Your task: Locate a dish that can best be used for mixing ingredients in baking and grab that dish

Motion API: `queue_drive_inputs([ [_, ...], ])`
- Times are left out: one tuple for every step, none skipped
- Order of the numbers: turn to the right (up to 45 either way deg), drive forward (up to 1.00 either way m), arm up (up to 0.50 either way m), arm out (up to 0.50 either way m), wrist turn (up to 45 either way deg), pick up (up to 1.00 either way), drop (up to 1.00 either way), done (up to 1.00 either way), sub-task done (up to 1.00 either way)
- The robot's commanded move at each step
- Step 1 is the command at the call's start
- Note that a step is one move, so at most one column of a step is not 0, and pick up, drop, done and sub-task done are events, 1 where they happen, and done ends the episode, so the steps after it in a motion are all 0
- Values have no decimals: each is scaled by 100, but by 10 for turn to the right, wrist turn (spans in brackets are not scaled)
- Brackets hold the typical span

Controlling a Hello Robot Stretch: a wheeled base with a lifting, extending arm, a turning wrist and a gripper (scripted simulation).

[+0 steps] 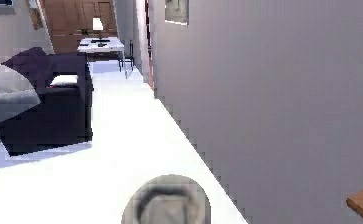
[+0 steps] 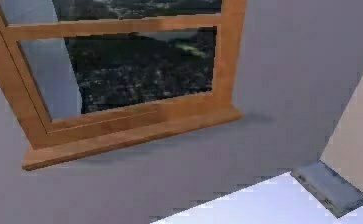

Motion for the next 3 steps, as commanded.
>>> queue_drive_inputs([
  [-450, 0, 0, 0, 0, 0, 0, 0, 0],
  [-240, 0, 0, 0, 0, 0, 0, 0, 0],
  [0, 75, 0, 0, 0, 0, 0, 0, 0],
])
